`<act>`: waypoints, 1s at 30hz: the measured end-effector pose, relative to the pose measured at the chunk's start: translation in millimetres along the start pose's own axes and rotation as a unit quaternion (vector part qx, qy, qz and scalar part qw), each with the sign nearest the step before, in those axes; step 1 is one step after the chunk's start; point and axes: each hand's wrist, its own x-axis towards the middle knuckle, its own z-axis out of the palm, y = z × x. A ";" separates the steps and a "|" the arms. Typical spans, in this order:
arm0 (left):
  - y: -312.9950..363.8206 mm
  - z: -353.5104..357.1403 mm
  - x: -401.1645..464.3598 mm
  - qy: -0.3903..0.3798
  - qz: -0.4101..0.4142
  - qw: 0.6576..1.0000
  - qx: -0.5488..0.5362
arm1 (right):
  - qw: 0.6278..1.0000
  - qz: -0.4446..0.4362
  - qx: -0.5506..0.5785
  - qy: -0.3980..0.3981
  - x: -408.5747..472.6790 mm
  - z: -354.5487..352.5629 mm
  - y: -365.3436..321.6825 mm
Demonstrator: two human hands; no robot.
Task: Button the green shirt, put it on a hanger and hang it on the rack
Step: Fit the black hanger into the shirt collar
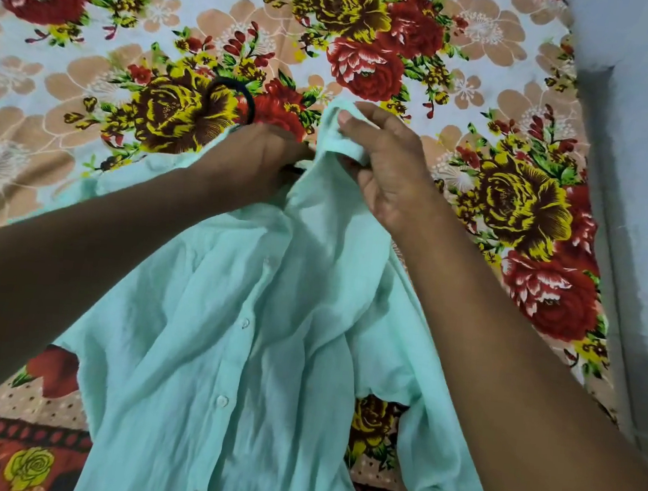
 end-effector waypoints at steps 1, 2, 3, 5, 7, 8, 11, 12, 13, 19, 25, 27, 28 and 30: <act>-0.7 0.5 1.9 0.011 0.012 1.000 -0.020 | 1.000 0.001 0.017 -0.016 3.3 0.1 7.8; -0.8 -0.8 2.8 0.031 0.015 0.999 -0.034 | 0.999 0.003 0.027 -0.020 6.0 -1.8 14.9; -2.6 -1.6 1.5 0.060 0.005 0.997 -0.041 | 0.999 0.005 0.030 -0.012 9.9 -5.8 21.9; -9.9 -1.8 -10.7 0.125 -0.057 0.990 -0.036 | 1.000 0.012 0.012 0.020 13.5 -15.9 32.7; -26.2 3.7 -31.0 0.169 -0.144 0.975 -0.028 | 0.999 0.017 -0.021 0.039 14.6 -27.3 40.4; -37.6 6.3 -42.3 0.172 -0.193 0.966 -0.025 | 0.997 0.022 -0.055 0.041 13.3 -31.0 41.2; -68.5 16.6 -64.3 0.083 -0.322 0.941 -0.068 | 0.950 0.039 -0.307 0.031 10.0 -36.2 31.9; -72.3 18.5 -66.4 0.036 -0.348 0.934 -0.074 | 0.900 0.016 -0.434 0.027 12.5 -36.9 29.1; -75.3 21.5 -67.1 -0.001 -0.359 0.930 -0.077 | 0.837 -0.024 -0.546 0.027 17.2 -37.7 27.1; -73.9 23.1 -61.7 -0.016 -0.352 0.925 -0.144 | 0.810 -0.053 -0.570 -0.130 21.4 2.8 28.3; -87.7 21.4 -70.7 0.046 -0.328 0.918 -0.217 | 0.779 -0.255 -0.564 0.103 49.9 1.3 40.0; -90.9 23.5 -76.4 0.037 -0.338 0.906 -0.253 | 0.747 -0.320 -0.569 0.128 62.7 8.8 39.5; -91.4 24.7 -78.7 0.032 -0.338 0.897 -0.284 | 0.750 -0.315 -0.575 0.085 69.5 15.1 39.6; -89.7 24.7 -82.1 0.018 -0.337 0.885 -0.320 | 0.768 -0.229 -0.596 -0.038 74.5 27.0 43.4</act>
